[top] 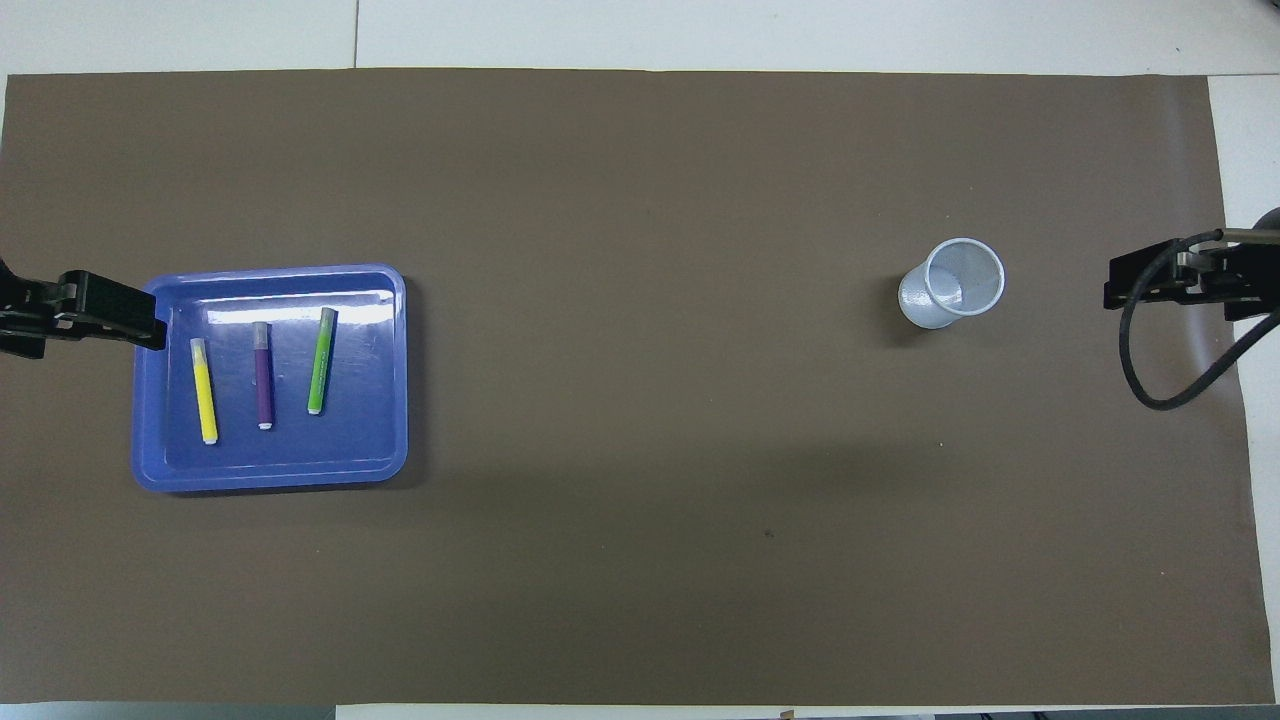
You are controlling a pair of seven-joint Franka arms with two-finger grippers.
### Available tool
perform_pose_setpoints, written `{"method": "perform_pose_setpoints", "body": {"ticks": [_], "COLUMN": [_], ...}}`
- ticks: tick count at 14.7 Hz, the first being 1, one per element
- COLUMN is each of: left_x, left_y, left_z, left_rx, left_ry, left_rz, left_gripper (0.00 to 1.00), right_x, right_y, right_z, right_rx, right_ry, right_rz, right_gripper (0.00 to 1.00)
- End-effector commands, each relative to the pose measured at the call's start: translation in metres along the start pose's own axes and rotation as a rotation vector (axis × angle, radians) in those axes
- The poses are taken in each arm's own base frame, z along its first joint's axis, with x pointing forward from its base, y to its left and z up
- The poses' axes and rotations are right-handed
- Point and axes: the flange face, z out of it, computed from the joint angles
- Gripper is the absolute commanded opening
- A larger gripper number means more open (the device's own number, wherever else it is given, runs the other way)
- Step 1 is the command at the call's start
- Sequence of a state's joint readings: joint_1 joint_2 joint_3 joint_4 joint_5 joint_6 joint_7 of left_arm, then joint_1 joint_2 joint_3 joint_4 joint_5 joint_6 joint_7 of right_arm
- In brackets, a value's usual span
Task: Right arm passes pens to left for tray arrangement
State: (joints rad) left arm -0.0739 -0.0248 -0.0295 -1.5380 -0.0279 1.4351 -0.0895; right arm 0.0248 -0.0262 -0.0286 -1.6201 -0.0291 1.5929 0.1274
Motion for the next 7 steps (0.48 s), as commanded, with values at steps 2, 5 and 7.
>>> {"method": "perform_pose_setpoints", "body": {"ticks": [2, 5, 7], "left_x": [0.0047, 0.0045, 0.0048], "left_y": [-0.0051, -0.0101, -0.0091], "left_z": [0.0024, 0.0003, 0.0022], "left_rx": [-0.010, -0.012, -0.013], "left_ry": [0.019, 0.027, 0.025], "left_rz": [-0.023, -0.033, -0.033], "left_gripper": [1.00, 1.00, 1.00], "right_x": [-0.0022, -0.0018, -0.0021], "right_y": [0.0021, 0.0019, 0.0019], "right_z": [-0.0015, -0.0007, -0.0016], "right_rx": [-0.006, -0.004, -0.004], "right_ry": [-0.006, -0.008, -0.005], "right_rz": [-0.007, -0.007, -0.007], "right_gripper": [1.00, 1.00, 1.00]}}
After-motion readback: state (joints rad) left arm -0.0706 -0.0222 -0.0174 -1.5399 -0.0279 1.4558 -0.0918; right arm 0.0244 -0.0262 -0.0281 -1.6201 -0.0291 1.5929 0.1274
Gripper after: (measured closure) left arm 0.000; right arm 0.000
